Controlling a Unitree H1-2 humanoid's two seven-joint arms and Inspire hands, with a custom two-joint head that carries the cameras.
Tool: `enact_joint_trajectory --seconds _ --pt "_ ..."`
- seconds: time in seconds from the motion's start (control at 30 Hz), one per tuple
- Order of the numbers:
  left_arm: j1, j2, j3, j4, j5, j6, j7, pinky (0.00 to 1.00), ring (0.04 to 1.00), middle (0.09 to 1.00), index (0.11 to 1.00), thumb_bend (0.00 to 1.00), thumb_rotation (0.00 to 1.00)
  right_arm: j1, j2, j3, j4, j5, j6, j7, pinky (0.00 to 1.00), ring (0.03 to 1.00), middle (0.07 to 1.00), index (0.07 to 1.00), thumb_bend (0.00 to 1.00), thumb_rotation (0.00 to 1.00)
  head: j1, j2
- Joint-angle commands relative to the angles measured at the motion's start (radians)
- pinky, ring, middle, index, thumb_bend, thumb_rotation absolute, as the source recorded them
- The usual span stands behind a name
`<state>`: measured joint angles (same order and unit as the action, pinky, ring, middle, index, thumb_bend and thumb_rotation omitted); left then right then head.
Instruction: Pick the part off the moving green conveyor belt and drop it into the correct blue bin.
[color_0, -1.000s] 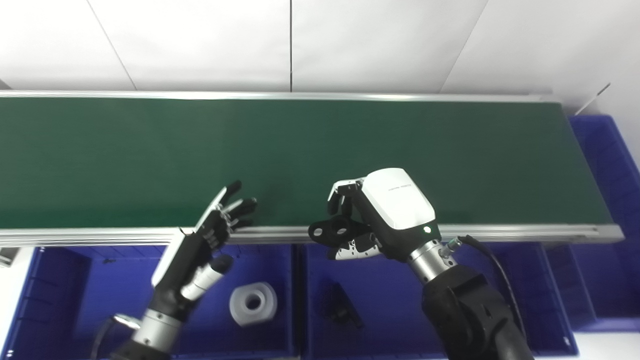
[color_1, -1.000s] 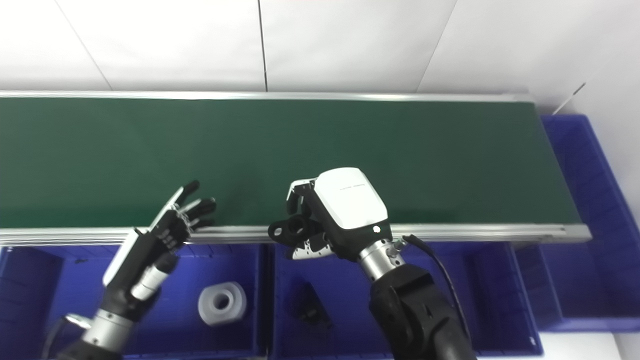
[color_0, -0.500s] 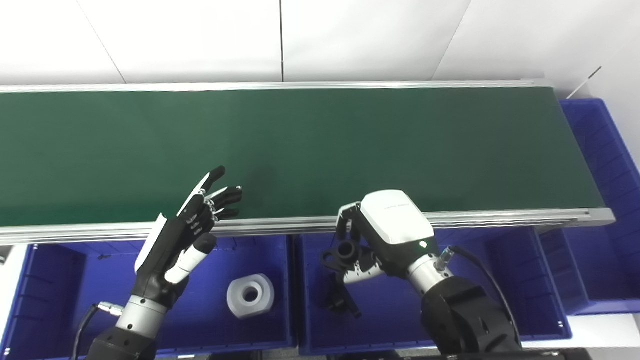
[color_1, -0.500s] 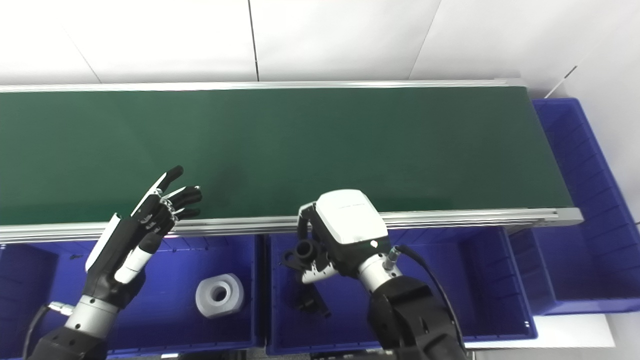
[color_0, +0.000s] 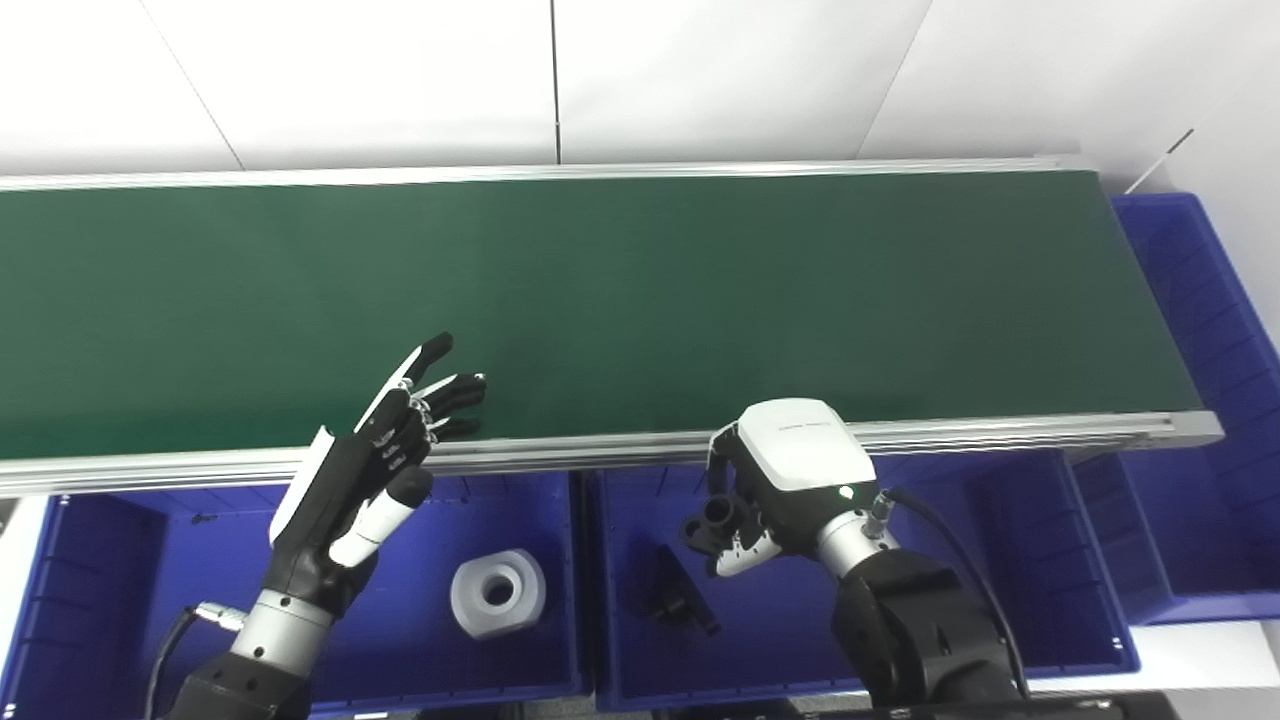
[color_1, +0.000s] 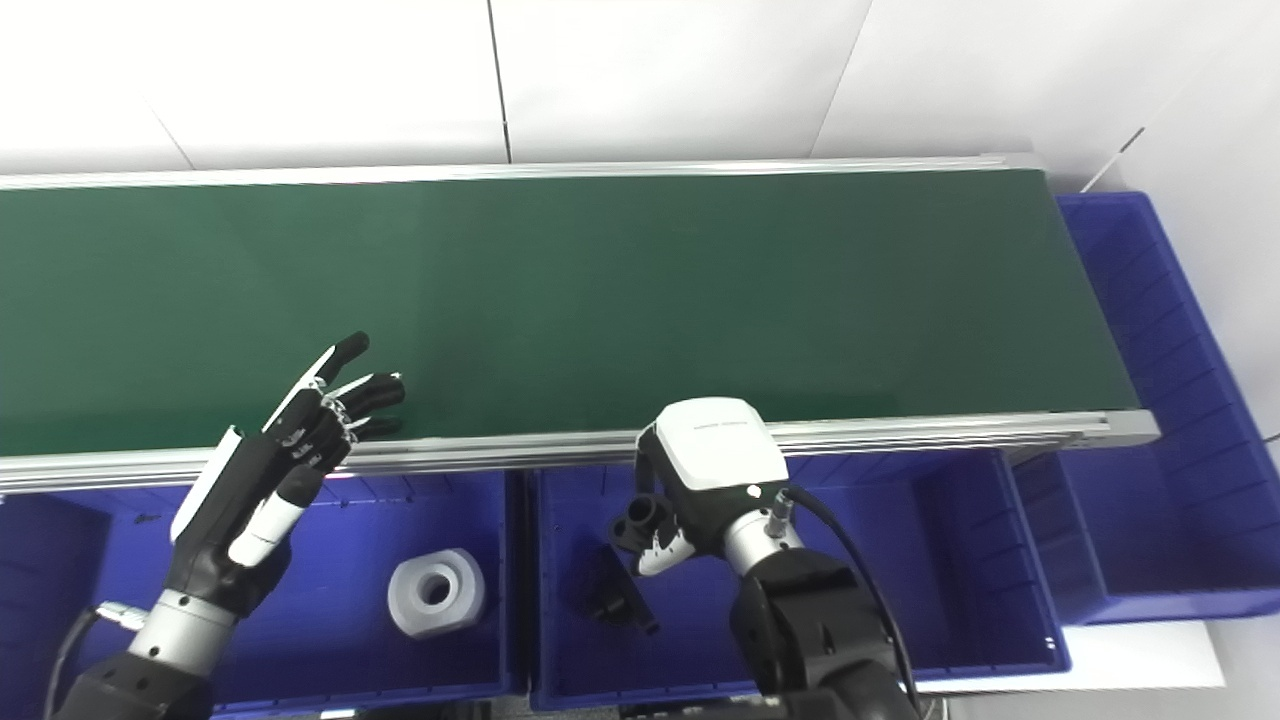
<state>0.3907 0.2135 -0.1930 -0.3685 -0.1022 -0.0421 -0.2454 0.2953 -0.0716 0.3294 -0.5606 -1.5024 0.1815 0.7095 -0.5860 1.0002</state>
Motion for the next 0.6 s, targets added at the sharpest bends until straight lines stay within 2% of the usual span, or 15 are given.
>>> enact_joint_trajectory --seconds 0.0,0.03,0.1,0.17,0.23,0.3,0.57 --pt "-0.004 0.003 0.003 -0.03 -0.009 -0.012 -0.009 0.79 0.845 0.835 0.954 0.79 0.8 -0.003 0.017 -0.006 -0.022 -0.088 -0.019 0.016 0.29 0.4 0.517 0.55 0.64 0.25 0.004 0.001" --pt "-0.004 0.002 0.003 -0.029 -0.01 -0.013 -0.009 0.79 0.844 0.835 0.954 0.79 0.8 -0.003 0.022 -0.006 -0.025 -0.123 -0.025 0.035 0.31 0.422 0.54 0.571 0.68 0.28 0.006 0.002" --pt "-0.005 0.001 0.002 -0.029 -0.009 -0.012 -0.009 0.79 0.836 0.833 0.953 0.79 0.8 -0.004 0.029 -0.007 -0.031 -0.168 -0.037 0.065 0.42 0.516 0.636 0.647 0.87 0.43 0.009 0.002" --pt "-0.005 0.0 0.001 -0.028 -0.006 -0.013 -0.009 0.79 0.841 0.835 0.954 0.79 0.8 -0.003 0.037 -0.01 -0.035 -0.189 -0.044 0.089 0.48 0.572 0.677 0.668 0.95 0.5 0.014 0.002" --pt "-0.006 0.0 0.0 -0.025 -0.007 -0.014 -0.01 0.79 0.844 0.839 0.955 0.79 0.81 -0.002 0.04 -0.01 -0.038 -0.196 -0.052 0.098 0.49 0.583 0.682 0.671 0.98 0.53 0.018 0.002" --pt "-0.005 -0.002 -0.001 -0.022 -0.006 -0.018 -0.01 0.79 0.844 0.839 0.955 0.78 0.81 0.0 0.039 -0.01 -0.041 -0.197 -0.061 0.104 0.45 0.545 0.659 0.668 1.0 0.57 0.021 0.001" --pt "-0.002 -0.009 -0.002 -0.027 -0.003 -0.009 -0.009 0.79 0.843 0.838 0.956 0.79 0.81 0.013 0.061 -0.017 -0.06 -0.184 -0.072 0.12 0.44 0.545 0.668 0.675 1.0 0.58 0.033 -0.002"
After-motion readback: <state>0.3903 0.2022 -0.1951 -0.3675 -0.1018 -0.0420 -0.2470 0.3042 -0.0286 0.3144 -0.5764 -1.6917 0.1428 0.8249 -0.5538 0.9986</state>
